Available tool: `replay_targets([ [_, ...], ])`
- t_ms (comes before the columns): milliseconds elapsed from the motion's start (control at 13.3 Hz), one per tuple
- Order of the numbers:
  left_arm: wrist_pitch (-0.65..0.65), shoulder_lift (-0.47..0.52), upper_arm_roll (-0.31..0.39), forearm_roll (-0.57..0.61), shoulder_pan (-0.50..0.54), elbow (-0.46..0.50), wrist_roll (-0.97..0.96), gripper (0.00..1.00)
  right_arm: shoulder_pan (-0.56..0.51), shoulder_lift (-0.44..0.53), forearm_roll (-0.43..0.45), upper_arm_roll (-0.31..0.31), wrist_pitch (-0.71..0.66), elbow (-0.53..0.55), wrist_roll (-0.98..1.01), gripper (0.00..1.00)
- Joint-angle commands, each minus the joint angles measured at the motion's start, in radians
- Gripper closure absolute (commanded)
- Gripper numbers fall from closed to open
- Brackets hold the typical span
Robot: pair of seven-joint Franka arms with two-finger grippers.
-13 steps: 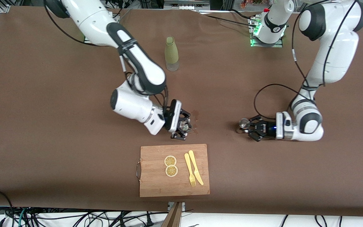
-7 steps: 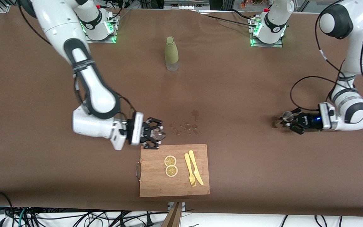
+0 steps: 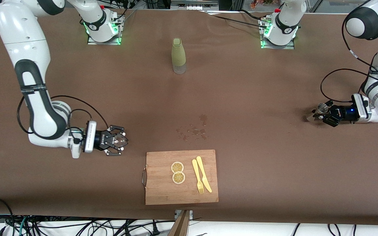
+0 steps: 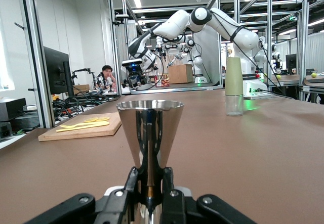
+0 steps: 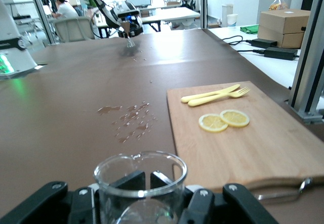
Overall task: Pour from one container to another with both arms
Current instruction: 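Lower the glass cup with the right gripper while the left gripper lowers the jigger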
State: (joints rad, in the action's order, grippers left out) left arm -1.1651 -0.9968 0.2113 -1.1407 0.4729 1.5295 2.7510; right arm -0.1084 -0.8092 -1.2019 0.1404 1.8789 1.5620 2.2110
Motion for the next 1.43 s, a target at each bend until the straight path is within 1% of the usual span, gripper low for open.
replay_targets([
  [0,0.028,-0.066,-0.001,0.038,-0.008,-0.101,0.142,1.00,-0.098,0.016,-0.010,0.018,-0.085,0.088,0.097,0.94],
  [75,0.028,-0.089,-0.003,0.059,-0.017,-0.136,0.138,1.00,-0.108,0.022,-0.008,0.008,-0.110,0.136,0.140,0.94],
  [150,0.028,-0.104,-0.006,0.064,-0.026,-0.150,0.133,1.00,-0.112,0.022,-0.008,-0.008,-0.118,0.177,0.189,0.94],
  [376,0.030,-0.132,-0.007,0.068,-0.046,-0.149,0.130,1.00,-0.125,0.024,-0.008,-0.041,-0.122,0.277,0.297,0.94],
  [526,0.030,-0.144,-0.009,0.085,-0.054,-0.149,0.131,1.00,-0.137,0.018,-0.008,-0.048,-0.121,0.309,0.314,0.94],
  [677,0.028,-0.148,-0.009,0.087,-0.053,-0.149,0.131,1.00,-0.149,-0.002,-0.008,-0.053,-0.110,0.308,0.314,0.93],
  [752,0.028,-0.148,-0.009,0.088,-0.053,-0.149,0.130,0.77,-0.149,-0.016,-0.008,-0.053,-0.103,0.305,0.314,0.90],
  [827,0.027,-0.148,-0.009,0.087,-0.053,-0.149,0.133,0.01,-0.151,-0.027,-0.008,-0.053,-0.087,0.299,0.315,0.90],
  [977,0.027,-0.141,0.002,0.084,-0.050,-0.153,0.112,0.00,-0.149,-0.034,-0.010,-0.051,-0.073,0.296,0.315,0.87],
  [1053,0.024,-0.134,0.031,0.084,-0.050,-0.157,0.079,0.00,-0.149,-0.036,-0.011,-0.053,-0.072,0.293,0.315,0.85],
  [1128,0.027,-0.129,0.066,0.085,-0.051,-0.172,0.034,0.00,-0.148,-0.036,-0.013,-0.051,-0.073,0.293,0.311,0.67],
  [1203,0.028,-0.117,0.100,0.087,-0.051,-0.190,-0.023,0.00,-0.148,-0.037,-0.018,-0.051,-0.075,0.293,0.300,0.05],
  [1278,0.028,-0.108,0.143,0.088,-0.051,-0.212,-0.089,0.00,-0.149,-0.039,-0.018,-0.051,-0.081,0.293,0.299,0.00],
  [1353,0.027,-0.099,0.183,0.101,-0.053,-0.233,-0.170,0.00,-0.151,-0.038,-0.018,-0.053,-0.083,0.293,0.297,0.00],
])
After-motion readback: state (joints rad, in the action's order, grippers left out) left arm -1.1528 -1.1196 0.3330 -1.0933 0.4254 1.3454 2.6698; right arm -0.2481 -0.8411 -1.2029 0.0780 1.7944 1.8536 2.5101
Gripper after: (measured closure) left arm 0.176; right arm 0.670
